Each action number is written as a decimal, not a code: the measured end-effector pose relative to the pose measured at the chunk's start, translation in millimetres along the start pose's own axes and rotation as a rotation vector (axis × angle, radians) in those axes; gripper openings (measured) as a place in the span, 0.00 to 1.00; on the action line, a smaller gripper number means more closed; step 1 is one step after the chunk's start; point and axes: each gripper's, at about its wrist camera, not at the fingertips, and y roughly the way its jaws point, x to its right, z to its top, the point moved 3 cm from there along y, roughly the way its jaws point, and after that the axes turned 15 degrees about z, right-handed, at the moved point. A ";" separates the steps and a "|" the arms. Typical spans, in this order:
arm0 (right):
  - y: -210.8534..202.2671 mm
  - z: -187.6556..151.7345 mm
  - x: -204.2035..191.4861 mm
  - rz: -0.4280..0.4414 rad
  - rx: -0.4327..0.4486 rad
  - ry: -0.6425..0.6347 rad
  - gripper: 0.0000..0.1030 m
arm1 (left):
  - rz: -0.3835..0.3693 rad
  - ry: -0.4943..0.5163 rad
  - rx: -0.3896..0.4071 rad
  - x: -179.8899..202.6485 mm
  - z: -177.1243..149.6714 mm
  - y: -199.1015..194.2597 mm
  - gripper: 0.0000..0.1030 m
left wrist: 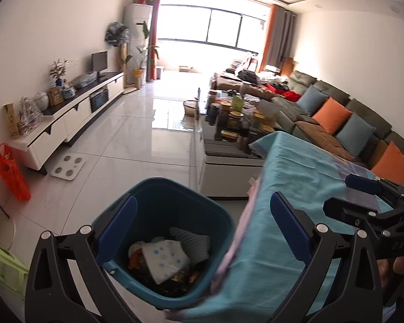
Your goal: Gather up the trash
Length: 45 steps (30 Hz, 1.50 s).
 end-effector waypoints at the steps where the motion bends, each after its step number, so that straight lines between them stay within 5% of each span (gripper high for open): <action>1: -8.0 -2.5 4.3 -0.017 0.013 0.007 0.93 | -0.009 0.006 0.003 6.2 -0.2 -3.0 0.95; 24: -190.1 -113.8 85.8 -0.368 0.218 0.207 0.93 | -0.291 0.233 0.056 183.2 -50.3 -87.0 0.95; 34: -250.6 -161.4 70.4 -0.544 0.324 0.227 0.93 | -0.354 0.281 0.132 208.5 -67.8 -125.7 0.95; 45: -292.7 -191.6 38.3 -0.663 0.464 0.184 0.94 | -0.359 0.241 0.293 185.4 -81.4 -174.9 0.95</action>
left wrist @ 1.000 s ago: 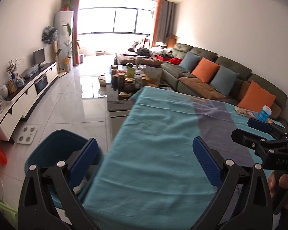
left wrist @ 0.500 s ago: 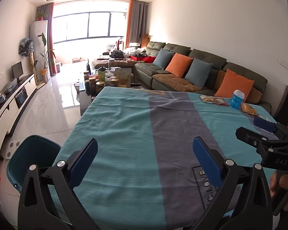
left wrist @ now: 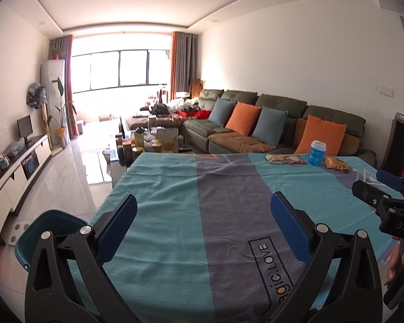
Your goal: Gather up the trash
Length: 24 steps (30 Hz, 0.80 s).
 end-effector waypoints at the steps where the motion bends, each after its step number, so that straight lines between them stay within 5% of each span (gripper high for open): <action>1: -4.2 0.2 -1.8 0.000 0.015 0.004 0.93 | -0.002 -0.005 0.006 0.4 0.3 -3.1 0.95; 16: -36.1 -20.4 -32.4 -0.034 0.137 -0.077 0.94 | 0.046 -0.026 0.105 -11.1 -14.7 -34.1 0.95; 24: -36.0 -28.1 -28.9 -0.064 0.141 -0.054 0.93 | 0.022 -0.051 0.081 -19.1 -29.8 -39.0 0.95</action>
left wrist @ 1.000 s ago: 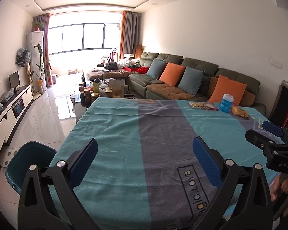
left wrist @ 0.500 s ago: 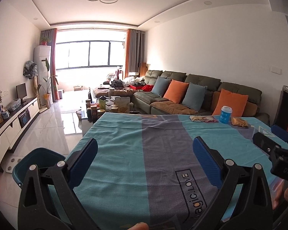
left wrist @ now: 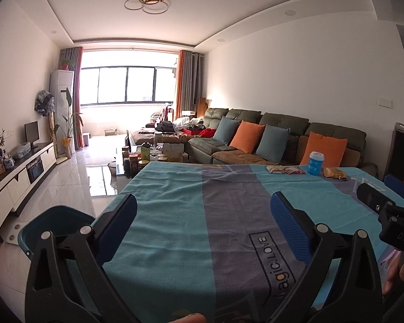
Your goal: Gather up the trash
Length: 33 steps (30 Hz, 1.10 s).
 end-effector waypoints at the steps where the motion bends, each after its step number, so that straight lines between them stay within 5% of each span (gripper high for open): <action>1: -1.4 -0.6 -1.5 -0.004 0.002 0.002 0.94 | 0.001 -0.003 -0.006 -1.4 -2.1 0.5 0.95; 33: -5.5 -8.4 -5.5 -0.030 -0.019 0.023 0.94 | 0.007 0.004 -0.022 -2.0 -12.2 4.8 0.95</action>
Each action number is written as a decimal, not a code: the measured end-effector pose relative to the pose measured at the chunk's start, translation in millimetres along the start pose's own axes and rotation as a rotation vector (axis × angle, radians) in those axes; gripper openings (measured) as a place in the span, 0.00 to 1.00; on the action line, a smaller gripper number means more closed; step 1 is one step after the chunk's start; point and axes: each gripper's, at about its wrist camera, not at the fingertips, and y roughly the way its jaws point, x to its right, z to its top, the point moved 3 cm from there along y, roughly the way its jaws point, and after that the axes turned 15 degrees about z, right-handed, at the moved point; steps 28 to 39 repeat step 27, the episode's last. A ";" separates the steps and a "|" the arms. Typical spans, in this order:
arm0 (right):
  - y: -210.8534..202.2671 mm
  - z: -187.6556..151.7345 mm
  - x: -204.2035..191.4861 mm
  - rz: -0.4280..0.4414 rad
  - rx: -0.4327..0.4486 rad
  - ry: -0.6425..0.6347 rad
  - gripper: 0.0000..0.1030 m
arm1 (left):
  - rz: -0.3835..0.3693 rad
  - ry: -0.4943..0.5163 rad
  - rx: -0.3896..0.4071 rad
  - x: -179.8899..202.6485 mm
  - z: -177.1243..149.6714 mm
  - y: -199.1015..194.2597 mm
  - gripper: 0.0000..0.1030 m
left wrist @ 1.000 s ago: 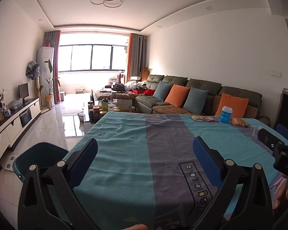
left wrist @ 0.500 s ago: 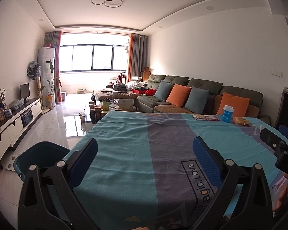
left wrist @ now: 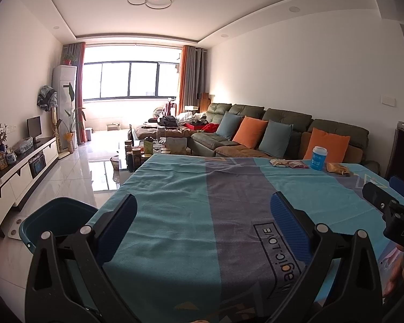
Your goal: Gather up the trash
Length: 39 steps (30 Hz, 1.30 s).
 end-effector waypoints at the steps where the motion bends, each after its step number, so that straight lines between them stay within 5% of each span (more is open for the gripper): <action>1: -0.6 0.0 0.0 0.001 0.001 0.000 0.94 | -0.001 -0.002 -0.001 0.0 0.2 0.3 0.95; 39: -0.3 -0.6 -4.0 -0.008 -0.006 -0.004 0.94 | 0.007 -0.026 -0.004 -6.3 -4.2 -0.1 0.95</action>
